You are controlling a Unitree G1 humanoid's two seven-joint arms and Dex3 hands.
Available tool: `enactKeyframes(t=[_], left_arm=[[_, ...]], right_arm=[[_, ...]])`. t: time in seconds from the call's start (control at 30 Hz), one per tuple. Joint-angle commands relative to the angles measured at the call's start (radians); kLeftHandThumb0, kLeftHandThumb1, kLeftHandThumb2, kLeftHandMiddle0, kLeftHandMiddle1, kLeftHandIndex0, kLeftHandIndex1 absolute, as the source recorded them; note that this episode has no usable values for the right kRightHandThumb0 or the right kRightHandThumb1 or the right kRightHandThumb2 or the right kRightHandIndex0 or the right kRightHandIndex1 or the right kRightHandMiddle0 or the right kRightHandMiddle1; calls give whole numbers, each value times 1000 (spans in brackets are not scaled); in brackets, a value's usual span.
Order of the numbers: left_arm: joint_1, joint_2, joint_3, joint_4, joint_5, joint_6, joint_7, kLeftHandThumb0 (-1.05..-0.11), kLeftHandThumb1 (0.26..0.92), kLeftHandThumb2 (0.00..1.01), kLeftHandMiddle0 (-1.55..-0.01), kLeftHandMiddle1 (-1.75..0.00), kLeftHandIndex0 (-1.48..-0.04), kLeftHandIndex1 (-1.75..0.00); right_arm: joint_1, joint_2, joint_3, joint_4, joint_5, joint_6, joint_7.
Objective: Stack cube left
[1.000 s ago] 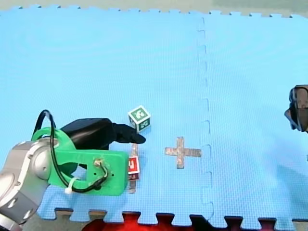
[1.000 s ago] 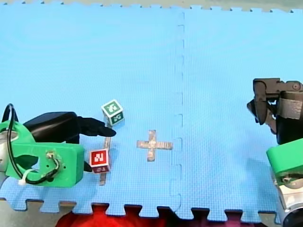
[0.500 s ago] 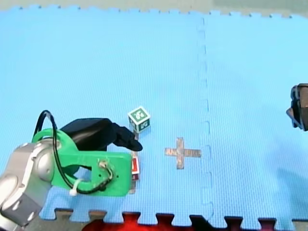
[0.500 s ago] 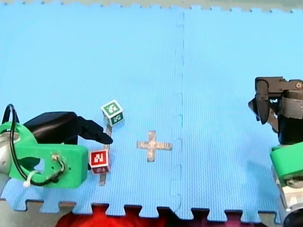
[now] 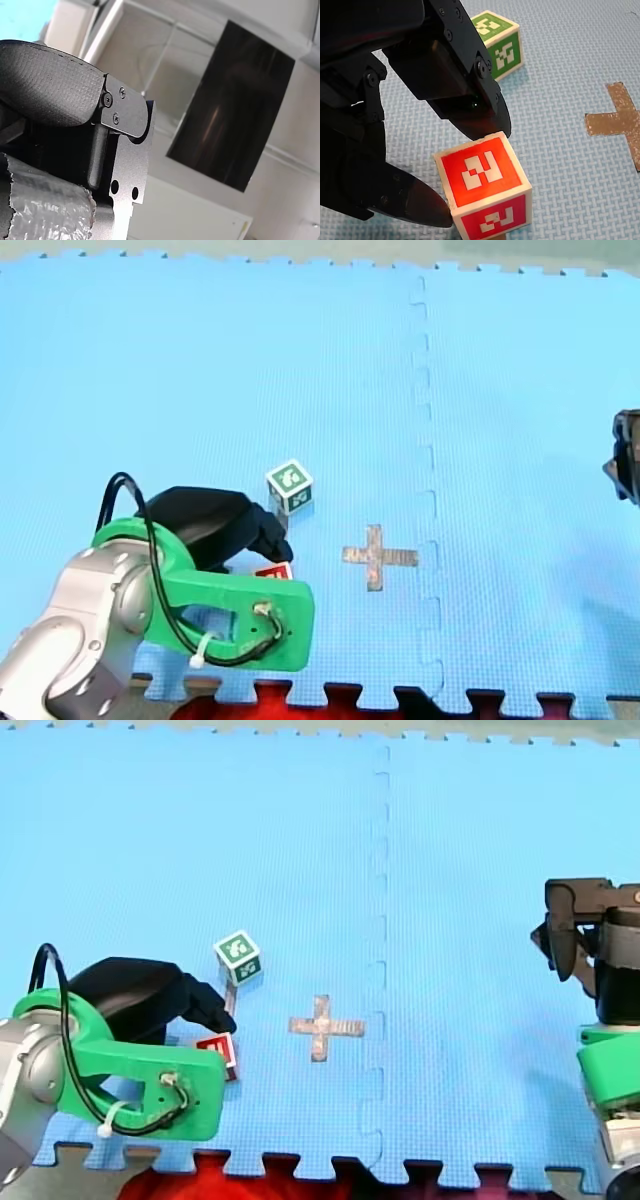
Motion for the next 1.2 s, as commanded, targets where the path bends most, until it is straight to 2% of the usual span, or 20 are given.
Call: enactKeyframes(t=[0.0, 0.1, 0.2, 0.3, 0.47, 0.5, 0.53, 0.57, 0.6, 0.63, 0.67, 0.73, 0.83, 1.17], left_arm=[[7, -5, -6, 18, -1, 0, 7, -299, 741, 0, -967, -329, -875, 0], [5, -14, -8, 38, -18, -1, -5, -309, 738, 0, -978, -155, -816, 0], [9, -21, -4, 44, -40, -7, -7, -310, 735, 0, -994, -120, -800, 0], [23, -17, -1, 53, -54, -46, 26, -322, 734, 0, -1007, -103, -801, -1], [26, -13, 5, 74, -60, -98, 74, -328, 732, 0, -998, -72, -810, -4], [26, -17, 7, 79, -60, -102, 88, -351, 734, 1, -1038, -77, -949, -47], [29, -24, 9, 86, -55, -109, 117, -360, 735, 1, -1060, -78, -1008, -56], [30, -29, 10, 92, -50, -115, 140, -389, 759, 3, -1159, -221, -1154, -121], [30, -32, 10, 98, -46, -123, 165, -404, 773, 2, -1106, -529, -1230, -158], [30, -34, 10, 105, -43, -130, 184, -413, 781, 1, -987, -1030, -1289, -206], [30, -36, 11, 112, -43, -138, 198, -416, 784, 0, -929, -1253, -1308, -242], [30, -38, 12, 122, -45, -149, 214, -421, 786, 0, -839, -1588, -1299, -259], [29, -37, 14, 128, -49, -159, 220, -422, 786, 0, -811, -1729, -1282, -243], [27, -25, 29, 134, -78, -205, 216, -411, 786, 0, -825, -1746, -1276, -210]], right_arm=[[10, -4, -1, -25, -5, 7, -6], [16, -6, -2, -47, -20, 14, -19], [21, -7, -2, -57, -30, 16, -28], [26, -8, -1, -66, -35, 17, -32], [24, -9, 0, -69, -33, 20, -32], [23, -9, 0, -69, -32, 21, -32], [23, -10, -1, -70, -31, 22, -31], [21, -10, -1, -70, -30, 22, -31], [21, -11, -1, -70, -30, 22, -32], [20, -12, -2, -68, -31, 21, -34], [19, -12, -2, -66, -33, 20, -36], [18, -13, -3, -62, -36, 16, -40], [17, -14, -1, -60, -40, 14, -45], [8, -15, 2, -49, -48, 11, -53]])
